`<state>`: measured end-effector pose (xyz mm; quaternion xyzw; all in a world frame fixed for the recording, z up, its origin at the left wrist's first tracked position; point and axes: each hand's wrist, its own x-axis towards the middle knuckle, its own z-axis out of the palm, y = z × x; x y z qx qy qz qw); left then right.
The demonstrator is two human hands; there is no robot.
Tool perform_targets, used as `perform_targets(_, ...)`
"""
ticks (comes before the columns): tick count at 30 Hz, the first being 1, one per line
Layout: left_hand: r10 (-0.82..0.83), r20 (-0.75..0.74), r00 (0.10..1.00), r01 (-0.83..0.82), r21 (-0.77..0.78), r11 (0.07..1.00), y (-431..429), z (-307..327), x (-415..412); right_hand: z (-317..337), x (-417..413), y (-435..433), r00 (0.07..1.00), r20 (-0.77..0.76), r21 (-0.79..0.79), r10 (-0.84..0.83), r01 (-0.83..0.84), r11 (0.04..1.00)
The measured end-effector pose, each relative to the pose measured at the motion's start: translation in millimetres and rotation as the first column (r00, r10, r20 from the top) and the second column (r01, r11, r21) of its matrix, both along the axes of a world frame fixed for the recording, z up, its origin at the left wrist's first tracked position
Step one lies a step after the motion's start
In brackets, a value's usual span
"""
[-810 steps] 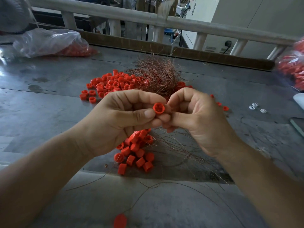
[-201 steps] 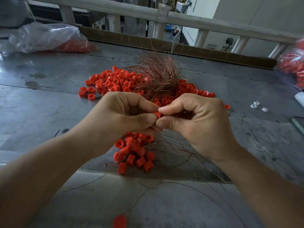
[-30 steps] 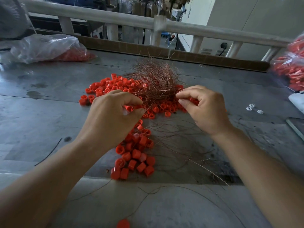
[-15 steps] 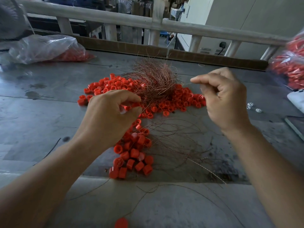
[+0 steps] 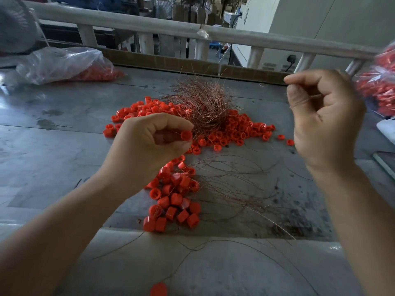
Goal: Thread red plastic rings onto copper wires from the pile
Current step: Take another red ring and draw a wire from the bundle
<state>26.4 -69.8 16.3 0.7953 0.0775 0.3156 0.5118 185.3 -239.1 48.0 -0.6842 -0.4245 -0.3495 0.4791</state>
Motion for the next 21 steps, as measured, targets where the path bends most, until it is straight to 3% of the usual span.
perform_targets(3, -0.041, 0.012, 0.999, 0.042, -0.061, 0.997, -1.5, 0.4, -0.1, -1.7, -13.5, 4.6, 0.989, -0.039, -0.012, 0.144, -0.144, 0.989)
perform_targets(10, -0.120, 0.059, 0.991, 0.126, -0.124, 0.984, -8.1, 1.6, 0.1, -14.8, -50.9, 18.4, 0.956, -0.020, -0.282, 0.293, -0.287, 0.916)
perform_targets(21, -0.136, 0.055, 0.989, 0.141, -0.120, 0.983, -12.3, 4.8, -2.8, -18.5, -57.1, 19.5, 0.956, -0.091, -0.308, 0.281, -0.295, 0.904)
